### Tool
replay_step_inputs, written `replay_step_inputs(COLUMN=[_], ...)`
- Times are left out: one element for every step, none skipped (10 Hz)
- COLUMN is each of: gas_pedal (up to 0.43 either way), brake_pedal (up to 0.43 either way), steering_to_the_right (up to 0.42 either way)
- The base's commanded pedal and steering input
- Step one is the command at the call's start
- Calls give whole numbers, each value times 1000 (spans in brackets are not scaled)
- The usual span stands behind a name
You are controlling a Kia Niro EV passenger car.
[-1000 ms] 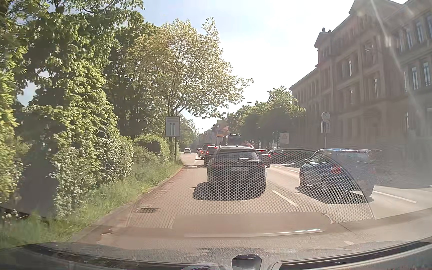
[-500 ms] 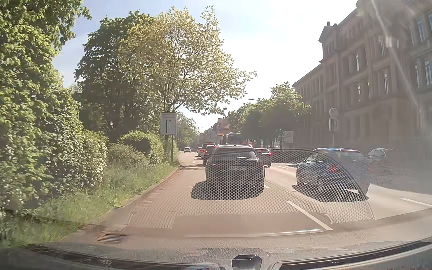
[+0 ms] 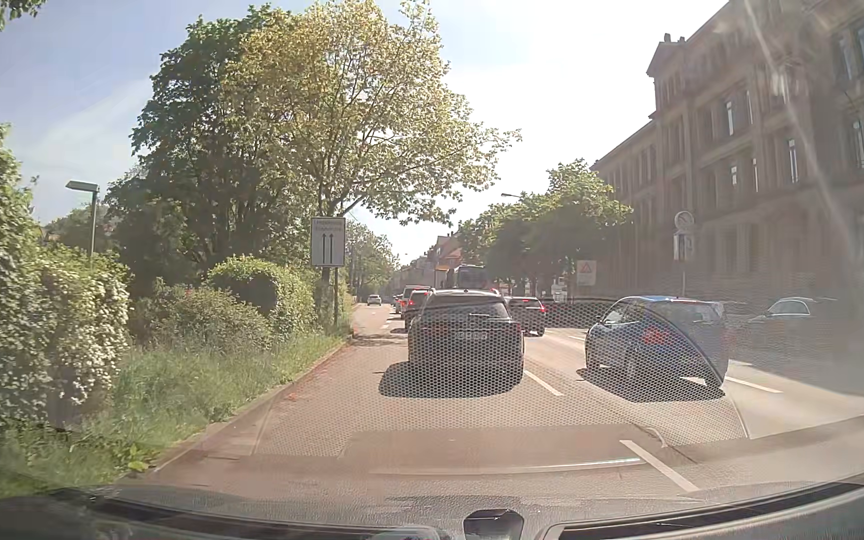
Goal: Follow the waypoints while adhering to traffic rules and regulations
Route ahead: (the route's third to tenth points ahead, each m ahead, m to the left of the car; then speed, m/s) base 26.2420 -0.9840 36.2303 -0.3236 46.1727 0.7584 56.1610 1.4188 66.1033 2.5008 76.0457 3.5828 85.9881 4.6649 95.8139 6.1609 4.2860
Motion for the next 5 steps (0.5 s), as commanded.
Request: replay_step_inputs(gas_pedal=[0, 0, 0, 0, 0], brake_pedal=[0, 0, 0, 0, 0], steering_to_the_right=[-6, -7, -7, -7, -8])
